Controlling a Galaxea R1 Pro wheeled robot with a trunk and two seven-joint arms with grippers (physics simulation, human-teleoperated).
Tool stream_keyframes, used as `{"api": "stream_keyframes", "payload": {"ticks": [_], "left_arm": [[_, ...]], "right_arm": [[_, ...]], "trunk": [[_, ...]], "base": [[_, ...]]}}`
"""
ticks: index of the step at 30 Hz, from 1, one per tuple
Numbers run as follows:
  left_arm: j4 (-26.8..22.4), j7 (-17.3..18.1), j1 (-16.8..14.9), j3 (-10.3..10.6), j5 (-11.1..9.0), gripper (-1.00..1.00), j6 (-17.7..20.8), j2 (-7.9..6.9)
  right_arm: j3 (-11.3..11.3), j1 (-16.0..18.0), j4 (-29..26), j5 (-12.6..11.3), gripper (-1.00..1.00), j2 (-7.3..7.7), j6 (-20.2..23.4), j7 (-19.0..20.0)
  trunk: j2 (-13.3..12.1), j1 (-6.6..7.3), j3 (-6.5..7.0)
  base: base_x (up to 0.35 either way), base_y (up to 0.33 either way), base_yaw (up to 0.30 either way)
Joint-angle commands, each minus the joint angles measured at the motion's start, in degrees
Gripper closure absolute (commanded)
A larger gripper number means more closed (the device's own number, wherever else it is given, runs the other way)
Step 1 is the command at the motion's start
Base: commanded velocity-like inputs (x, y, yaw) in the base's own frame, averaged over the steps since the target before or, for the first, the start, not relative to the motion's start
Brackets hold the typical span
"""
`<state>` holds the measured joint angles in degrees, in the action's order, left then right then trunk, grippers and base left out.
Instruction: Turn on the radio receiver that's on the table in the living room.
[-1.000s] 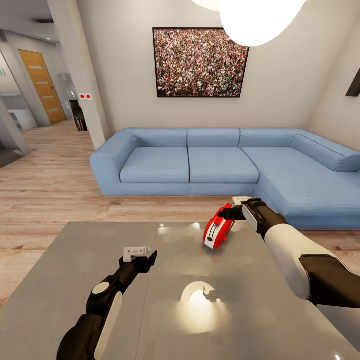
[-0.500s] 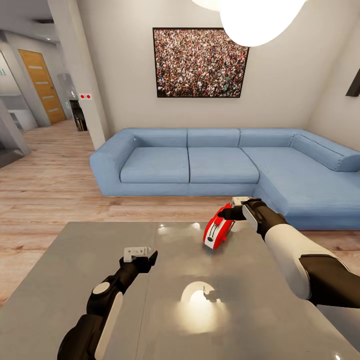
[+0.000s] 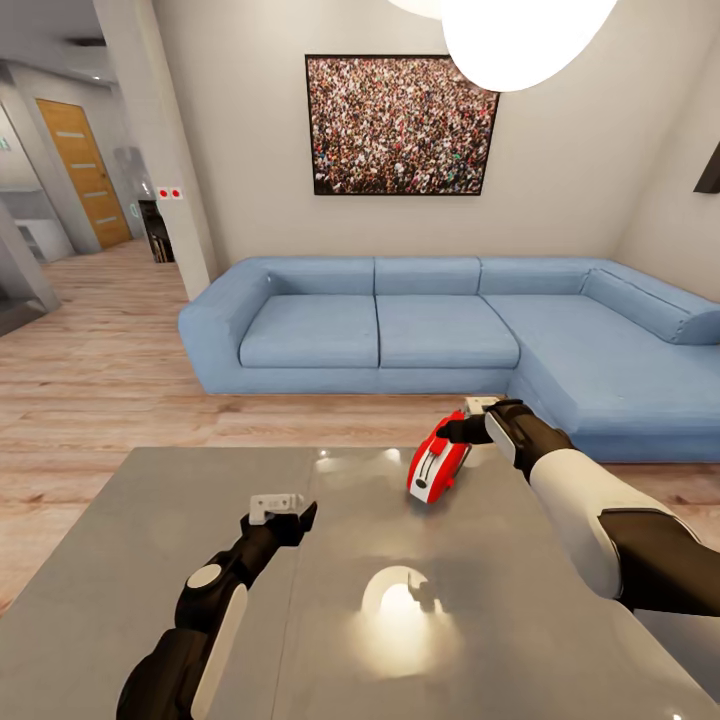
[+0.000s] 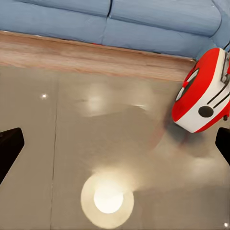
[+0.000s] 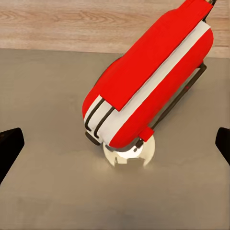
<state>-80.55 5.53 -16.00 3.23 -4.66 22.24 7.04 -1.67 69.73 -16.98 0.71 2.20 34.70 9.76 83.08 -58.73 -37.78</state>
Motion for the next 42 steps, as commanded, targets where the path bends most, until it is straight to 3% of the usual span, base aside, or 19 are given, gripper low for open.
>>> {"api": "stream_keyframes", "payload": {"ticks": [1, 29, 42], "left_arm": [[0.0, 0.0, 0.0, 0.0, 0.0, -1.00, 0.0, 0.00], [0.1, 0.3, 0.0, 0.0, -0.2, -1.00, 0.0, 0.25], [-0.1, -0.4, 0.0, 0.7, 0.0, -1.00, -0.2, 0.24]], "right_arm": [[0.0, 0.0, 0.0, 0.0, -1.00, 0.00, 0.0, 0.0], [0.0, 0.0, -0.1, -0.1, -1.00, 0.00, 0.2, 0.2], [0.0, 0.0, -0.1, 0.0, -1.00, 0.00, 0.5, 0.2]], "trunk": [[0.0, 0.00, 0.00], [0.0, 0.00, -0.02], [0.0, 0.00, -1.02]], "base": [[0.036, 0.000, 0.000], [0.002, 0.000, 0.000], [0.000, 0.000, -0.018]]}}
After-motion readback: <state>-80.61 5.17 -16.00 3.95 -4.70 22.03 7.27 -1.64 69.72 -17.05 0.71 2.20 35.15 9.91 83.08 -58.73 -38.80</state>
